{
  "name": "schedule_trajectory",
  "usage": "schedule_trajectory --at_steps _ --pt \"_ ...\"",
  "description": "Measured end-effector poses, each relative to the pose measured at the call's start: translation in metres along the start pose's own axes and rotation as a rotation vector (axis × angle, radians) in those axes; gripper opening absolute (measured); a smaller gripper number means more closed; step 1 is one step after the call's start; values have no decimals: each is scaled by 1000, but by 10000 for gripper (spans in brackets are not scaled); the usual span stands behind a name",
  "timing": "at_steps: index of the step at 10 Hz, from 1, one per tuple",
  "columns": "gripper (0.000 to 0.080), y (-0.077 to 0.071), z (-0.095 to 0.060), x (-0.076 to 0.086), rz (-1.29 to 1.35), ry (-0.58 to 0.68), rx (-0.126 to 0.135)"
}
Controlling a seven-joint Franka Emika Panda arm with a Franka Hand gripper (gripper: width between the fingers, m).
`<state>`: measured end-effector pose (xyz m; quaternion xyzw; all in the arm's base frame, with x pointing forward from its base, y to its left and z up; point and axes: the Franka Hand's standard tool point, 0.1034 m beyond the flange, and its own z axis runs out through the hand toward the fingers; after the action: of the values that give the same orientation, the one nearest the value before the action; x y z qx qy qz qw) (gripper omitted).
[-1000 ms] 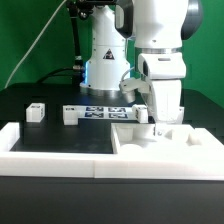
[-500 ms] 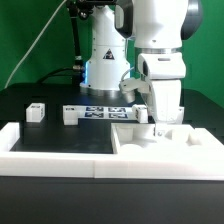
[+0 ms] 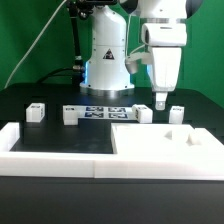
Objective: Assemble one leg
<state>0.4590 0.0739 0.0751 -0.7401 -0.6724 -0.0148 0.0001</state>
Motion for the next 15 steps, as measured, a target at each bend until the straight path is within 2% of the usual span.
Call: schedule_trajectory --at_steps 1,3,6,9,11,15 --pt "649 -7 -10 -3 37 -7 -11" --pt "649 -8 -8 -3 63 -6 -7" --pt "649 -10 -6 -4 300 -1 -10" --pt "649 -39 10 -13 669 54 -27" --pt "649 -46 16 -12 911 67 -12" --pt "649 -46 14 13 1316 75 22"
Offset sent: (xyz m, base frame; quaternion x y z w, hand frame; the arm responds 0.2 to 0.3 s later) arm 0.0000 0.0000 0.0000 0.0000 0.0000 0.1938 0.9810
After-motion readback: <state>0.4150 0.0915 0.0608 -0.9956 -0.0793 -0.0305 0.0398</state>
